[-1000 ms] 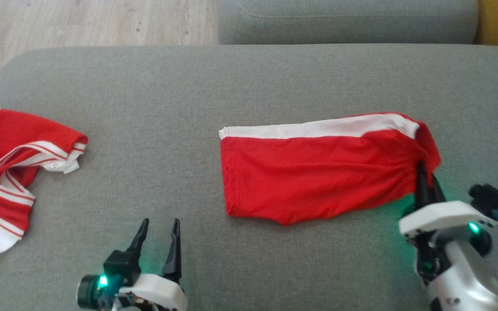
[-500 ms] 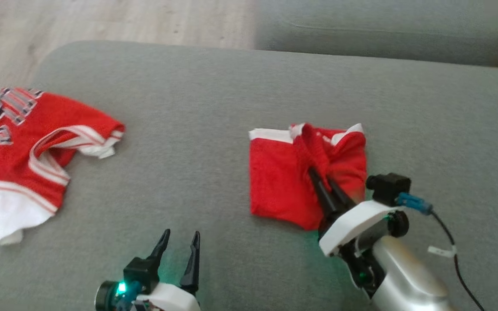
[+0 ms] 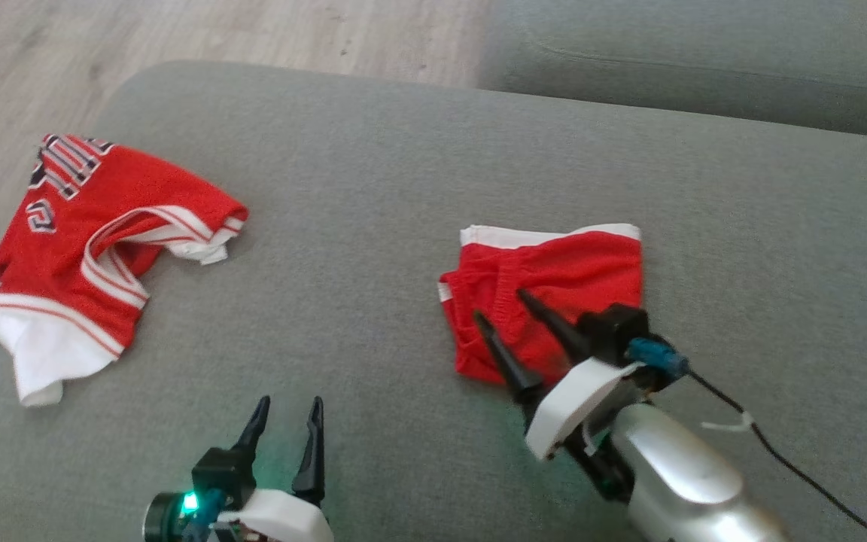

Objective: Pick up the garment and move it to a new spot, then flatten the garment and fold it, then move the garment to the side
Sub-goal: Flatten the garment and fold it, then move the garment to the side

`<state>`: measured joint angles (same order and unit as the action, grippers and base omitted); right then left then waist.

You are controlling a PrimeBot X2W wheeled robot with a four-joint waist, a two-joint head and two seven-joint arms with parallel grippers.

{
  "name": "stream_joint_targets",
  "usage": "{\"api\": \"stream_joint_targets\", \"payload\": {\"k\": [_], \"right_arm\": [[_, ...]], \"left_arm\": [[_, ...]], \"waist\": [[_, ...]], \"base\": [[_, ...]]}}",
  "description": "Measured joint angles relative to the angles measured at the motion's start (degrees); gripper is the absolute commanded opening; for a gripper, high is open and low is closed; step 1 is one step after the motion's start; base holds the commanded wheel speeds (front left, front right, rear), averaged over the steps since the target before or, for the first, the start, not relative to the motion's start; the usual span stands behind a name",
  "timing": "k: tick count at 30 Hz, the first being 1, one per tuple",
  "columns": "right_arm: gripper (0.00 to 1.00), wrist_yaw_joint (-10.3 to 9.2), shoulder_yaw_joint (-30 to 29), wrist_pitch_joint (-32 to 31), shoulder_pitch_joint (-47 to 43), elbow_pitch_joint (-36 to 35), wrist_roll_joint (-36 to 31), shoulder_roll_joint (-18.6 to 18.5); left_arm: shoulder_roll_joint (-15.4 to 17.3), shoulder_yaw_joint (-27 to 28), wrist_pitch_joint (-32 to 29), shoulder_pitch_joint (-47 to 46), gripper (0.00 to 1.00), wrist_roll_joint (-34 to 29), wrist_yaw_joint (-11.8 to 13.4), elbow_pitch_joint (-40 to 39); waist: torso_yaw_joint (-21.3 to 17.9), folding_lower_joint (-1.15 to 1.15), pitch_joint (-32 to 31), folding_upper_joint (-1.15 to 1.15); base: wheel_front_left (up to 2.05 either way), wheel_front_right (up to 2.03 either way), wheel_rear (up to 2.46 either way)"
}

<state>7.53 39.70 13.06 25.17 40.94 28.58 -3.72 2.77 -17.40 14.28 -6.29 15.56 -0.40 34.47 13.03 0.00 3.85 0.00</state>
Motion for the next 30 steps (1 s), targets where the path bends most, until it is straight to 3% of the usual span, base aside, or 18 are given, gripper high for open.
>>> {"api": "stream_joint_targets", "payload": {"k": [5, 9, 14, 16, 24, 30], "right_arm": [[1.0, 0.01, -11.2, 1.1, -0.1, 2.3, -9.0, 0.1], [1.0, 0.01, -24.0, 1.2, -4.9, -3.1, -16.8, 0.1], [1.0, 0.0, -30.5, 1.2, -13.2, -5.7, -19.1, 0.2], [1.0, 0.01, -31.8, 1.2, -15.3, -6.1, -19.1, 0.2], [1.0, 0.0, -32.3, 1.2, -16.9, -7.2, -19.3, 0.6], [1.0, 0.0, -27.2, 1.2, -14.5, -5.8, -13.2, 0.6]], "left_arm": [[0.4, 1.7, 0.0, 1.2, 1.0, -3.2, 0.4, -3.5], [1.8, 2.7, 0.0, 2.1, 1.0, -6.8, 0.5, -5.9], [2.1, 3.3, 0.0, 4.6, 1.0, -9.2, 1.8, -8.2], [1.9, 4.5, 0.0, 6.0, 1.0, -9.1, 2.9, -9.3], [1.5, 4.7, 0.0, 7.2, 1.0, -9.9, 2.5, -10.7], [1.1, 4.6, 0.0, 5.9, 1.0, -10.6, 1.5, -10.6]], "waist": [[-3.0, 0.0, -0.9, 0.0], [-6.0, 0.0, -1.7, 0.0], [-8.8, 0.0, -2.5, 0.0], [-9.8, 0.0, -2.6, 0.0], [-11.2, 0.0, -1.2, 0.0], [-10.0, 0.01, 0.4, 0.0]], "base": [[0.0, 0.0, 0.0], [0.0, 0.0, 0.0], [0.0, 0.0, 0.0], [0.0, 0.0, 0.0], [0.0, 0.0, 0.0], [0.0, 0.0, 0.0]]}}
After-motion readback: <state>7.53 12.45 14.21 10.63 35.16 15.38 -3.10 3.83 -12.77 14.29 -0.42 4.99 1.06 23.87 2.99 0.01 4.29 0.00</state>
